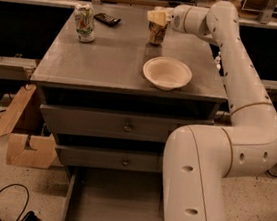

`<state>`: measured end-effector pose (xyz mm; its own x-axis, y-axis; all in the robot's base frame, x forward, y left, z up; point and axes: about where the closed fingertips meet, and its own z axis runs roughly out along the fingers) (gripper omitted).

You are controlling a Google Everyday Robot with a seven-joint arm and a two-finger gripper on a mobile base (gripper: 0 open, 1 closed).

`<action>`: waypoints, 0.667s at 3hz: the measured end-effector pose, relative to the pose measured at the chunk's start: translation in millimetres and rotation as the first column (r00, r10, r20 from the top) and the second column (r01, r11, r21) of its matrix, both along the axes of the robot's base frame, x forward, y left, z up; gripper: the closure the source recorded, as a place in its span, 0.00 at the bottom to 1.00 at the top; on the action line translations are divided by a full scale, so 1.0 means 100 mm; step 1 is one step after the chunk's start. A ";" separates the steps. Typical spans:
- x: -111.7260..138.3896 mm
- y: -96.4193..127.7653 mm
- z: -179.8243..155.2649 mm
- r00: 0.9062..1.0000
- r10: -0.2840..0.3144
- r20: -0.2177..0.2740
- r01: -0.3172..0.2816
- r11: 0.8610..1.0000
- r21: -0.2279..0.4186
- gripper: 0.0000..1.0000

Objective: Pick orange can from bottom drawer and place on counter

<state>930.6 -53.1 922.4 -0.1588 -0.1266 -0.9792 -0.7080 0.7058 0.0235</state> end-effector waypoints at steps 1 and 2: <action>0.01 0.05 -0.03 1.000 0.005 -0.004 -0.005 1.000 0.000 0.00; 0.01 0.05 -0.03 1.000 0.005 -0.004 -0.005 1.000 0.000 0.00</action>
Offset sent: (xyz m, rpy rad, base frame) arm 0.0006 0.0032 -0.0020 0.0000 0.0026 0.0035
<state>931.4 -48.3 919.4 -0.1619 -0.1274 -0.9785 -0.7116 0.7021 0.0263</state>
